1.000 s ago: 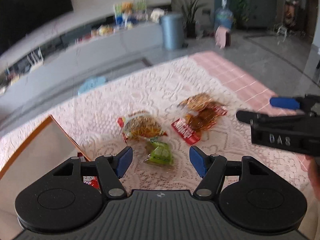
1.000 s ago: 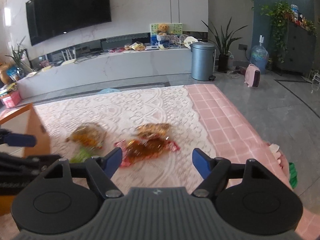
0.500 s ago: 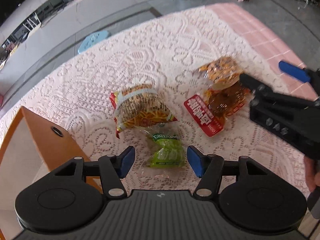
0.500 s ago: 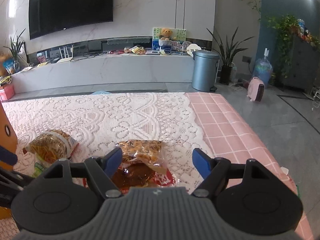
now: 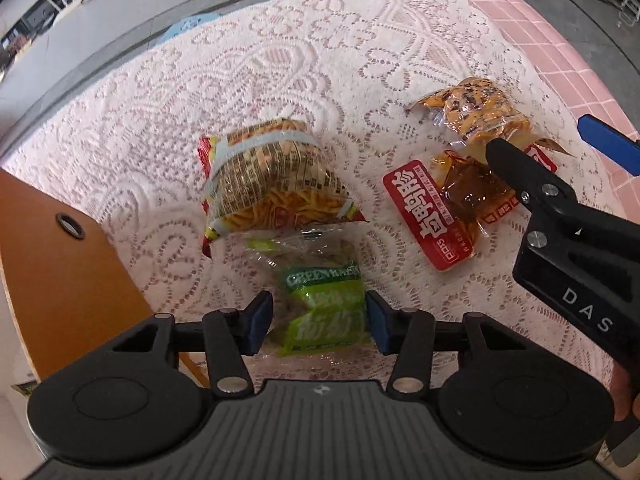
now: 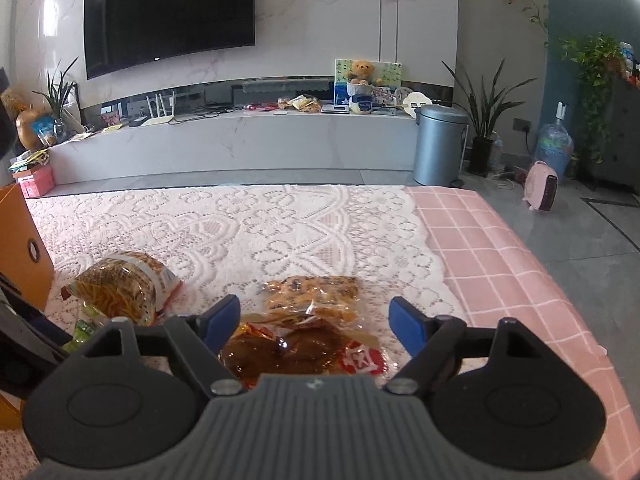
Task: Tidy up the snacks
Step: 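Grasp the green GREEN-labelled bag with the left tool while the right tool reaches the brown nut bag, then grasp the clear brown nut bag with the right tool while the left tool lifts the green bag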
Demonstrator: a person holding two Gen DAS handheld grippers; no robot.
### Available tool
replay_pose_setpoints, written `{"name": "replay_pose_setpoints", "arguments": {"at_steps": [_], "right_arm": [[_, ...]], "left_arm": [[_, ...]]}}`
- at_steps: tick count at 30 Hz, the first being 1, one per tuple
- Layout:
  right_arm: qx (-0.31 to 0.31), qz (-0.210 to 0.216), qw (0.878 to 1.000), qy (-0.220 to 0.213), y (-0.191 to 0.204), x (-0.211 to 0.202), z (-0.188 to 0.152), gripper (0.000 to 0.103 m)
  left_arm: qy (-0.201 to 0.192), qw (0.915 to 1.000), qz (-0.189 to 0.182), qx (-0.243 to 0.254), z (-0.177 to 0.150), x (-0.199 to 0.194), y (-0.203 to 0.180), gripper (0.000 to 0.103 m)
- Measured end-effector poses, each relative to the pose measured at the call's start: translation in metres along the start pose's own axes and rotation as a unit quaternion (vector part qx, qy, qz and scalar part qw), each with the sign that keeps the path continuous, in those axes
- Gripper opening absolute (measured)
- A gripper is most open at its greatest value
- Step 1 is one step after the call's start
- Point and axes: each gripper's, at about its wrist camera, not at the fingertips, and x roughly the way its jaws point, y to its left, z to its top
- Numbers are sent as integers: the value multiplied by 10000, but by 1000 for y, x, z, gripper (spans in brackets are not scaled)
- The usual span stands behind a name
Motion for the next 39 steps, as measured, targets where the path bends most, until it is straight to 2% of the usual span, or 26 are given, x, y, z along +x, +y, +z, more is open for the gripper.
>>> {"name": "replay_pose_setpoints", "arguments": {"at_steps": [8,13,17,19,22,28,30,36,39], "right_arm": [[-295,107,9995,-66,13,3,-4,80],[-383,152,9991,-44,17,9,-5,86],[-401,49,9992,-61,19,18,-2,87],[-243,17,9997,-31,15,23,2,88],[108,-8,9999,53,7,32,6,96],[792,18,9963,323,-9,57,13,96],[844,-22,9954,450,-11,64,12,96],[752,20,9944,748,-11,74,6,80],[724,20,9939,836,-10,74,5,80]], "left_arm": [[-363,9973,-421,-484,-10,-5,18,51],[-835,9930,-579,-609,-17,-24,20,47],[-1163,9872,-732,-812,-19,-40,29,46],[-1276,9851,-755,-873,-19,-45,33,46],[-1378,9829,-781,-942,-17,-50,33,46],[-1466,9817,-757,-955,-15,-56,31,46],[-1460,9819,-723,-967,-16,-55,31,46],[-1446,9809,-766,-1053,-18,-56,33,46],[-1482,9796,-812,-1090,-22,-59,34,46]]}}
